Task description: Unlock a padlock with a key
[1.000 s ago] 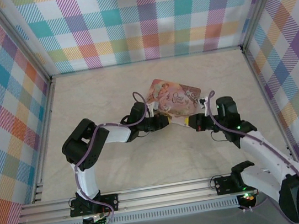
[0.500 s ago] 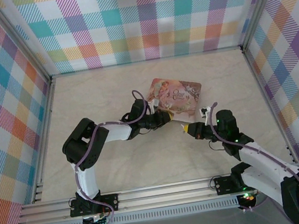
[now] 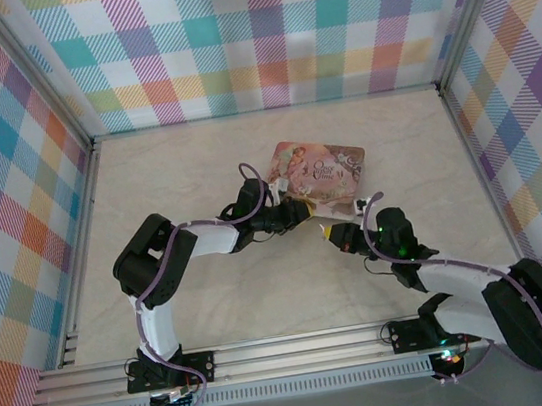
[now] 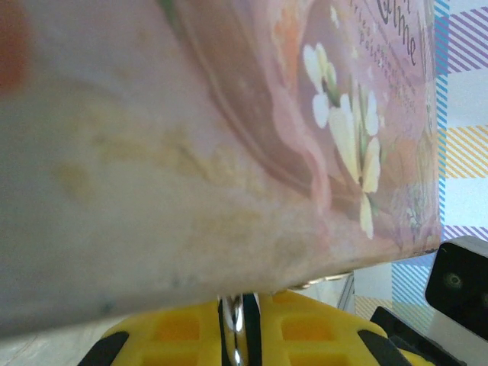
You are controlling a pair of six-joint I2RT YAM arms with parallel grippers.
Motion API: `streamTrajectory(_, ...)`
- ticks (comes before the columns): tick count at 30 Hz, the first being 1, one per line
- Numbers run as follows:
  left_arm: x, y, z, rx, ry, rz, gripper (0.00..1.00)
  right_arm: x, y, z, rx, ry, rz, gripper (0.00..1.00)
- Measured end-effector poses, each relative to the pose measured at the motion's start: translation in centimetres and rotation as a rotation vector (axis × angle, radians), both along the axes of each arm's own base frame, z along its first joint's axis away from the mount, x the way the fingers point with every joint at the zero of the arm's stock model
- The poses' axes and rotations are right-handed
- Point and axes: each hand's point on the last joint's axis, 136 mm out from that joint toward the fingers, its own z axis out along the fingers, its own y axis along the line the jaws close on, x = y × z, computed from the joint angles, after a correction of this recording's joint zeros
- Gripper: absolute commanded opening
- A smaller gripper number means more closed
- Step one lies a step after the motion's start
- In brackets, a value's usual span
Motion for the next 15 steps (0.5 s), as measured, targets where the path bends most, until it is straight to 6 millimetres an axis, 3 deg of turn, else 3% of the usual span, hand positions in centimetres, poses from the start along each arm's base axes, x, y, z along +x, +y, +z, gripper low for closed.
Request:
streamTrajectory(6,0.0,0.0,0.1,-0.002,0.003,0.003,0.11,0.0,0.1,0.9,0.012,-0.017,-0.005,0.0)
streamTrajectory(15,0.1,-0.1,0.3,-0.009,0.011,0.008,0.11,1.0,0.5,5.8,0.03,-0.092,-0.006,0.0)
